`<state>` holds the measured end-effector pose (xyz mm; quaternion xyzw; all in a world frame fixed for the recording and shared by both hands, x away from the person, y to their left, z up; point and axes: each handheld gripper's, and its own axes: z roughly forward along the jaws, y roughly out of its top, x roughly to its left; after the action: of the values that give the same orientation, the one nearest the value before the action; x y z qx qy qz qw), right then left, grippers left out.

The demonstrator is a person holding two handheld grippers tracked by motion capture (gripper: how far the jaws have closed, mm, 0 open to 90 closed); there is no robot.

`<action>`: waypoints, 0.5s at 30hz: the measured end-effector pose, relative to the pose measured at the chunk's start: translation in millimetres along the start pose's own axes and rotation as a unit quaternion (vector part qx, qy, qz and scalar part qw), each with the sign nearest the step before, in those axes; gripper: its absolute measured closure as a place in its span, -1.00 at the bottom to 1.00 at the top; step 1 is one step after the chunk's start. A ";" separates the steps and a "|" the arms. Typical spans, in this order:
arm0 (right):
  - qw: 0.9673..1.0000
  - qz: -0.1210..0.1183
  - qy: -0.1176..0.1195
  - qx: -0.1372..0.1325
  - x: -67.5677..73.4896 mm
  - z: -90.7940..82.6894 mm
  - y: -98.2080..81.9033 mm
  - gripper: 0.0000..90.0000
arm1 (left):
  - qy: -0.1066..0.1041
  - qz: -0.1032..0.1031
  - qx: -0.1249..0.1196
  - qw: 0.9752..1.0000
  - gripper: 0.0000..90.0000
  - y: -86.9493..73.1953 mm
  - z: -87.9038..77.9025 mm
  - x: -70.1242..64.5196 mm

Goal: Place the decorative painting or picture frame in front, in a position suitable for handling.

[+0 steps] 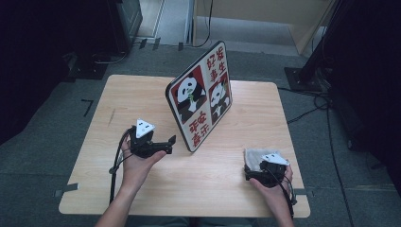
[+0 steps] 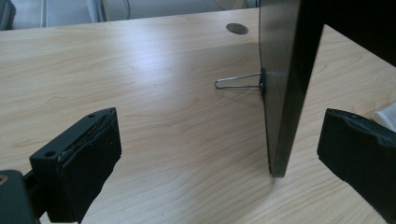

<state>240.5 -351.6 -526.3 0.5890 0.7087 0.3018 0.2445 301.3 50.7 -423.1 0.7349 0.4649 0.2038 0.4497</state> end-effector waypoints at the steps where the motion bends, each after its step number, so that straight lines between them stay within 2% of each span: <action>1: 1.000 0.000 0.000 0.000 0.0 0.0 0.0 -1.00 | -0.002 0.001 0.000 1.000 -1.00 1.0 0.7 -1.6; 8: 1.000 -0.001 0.000 0.000 0.0 0.0 0.0 -1.00 | -0.010 0.003 -0.004 1.000 -0.91 6.1 7.6 -11.5; 15: 1.000 -0.001 0.001 0.001 -0.1 -0.1 0.0 -1.00 | -0.010 -0.001 -0.011 1.000 -0.70 10.0 14.4 -17.6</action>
<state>240.5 -351.6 -526.3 0.5885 0.7094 0.3016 0.2439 308.1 27.0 -419.9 0.7316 0.4586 0.2011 0.4625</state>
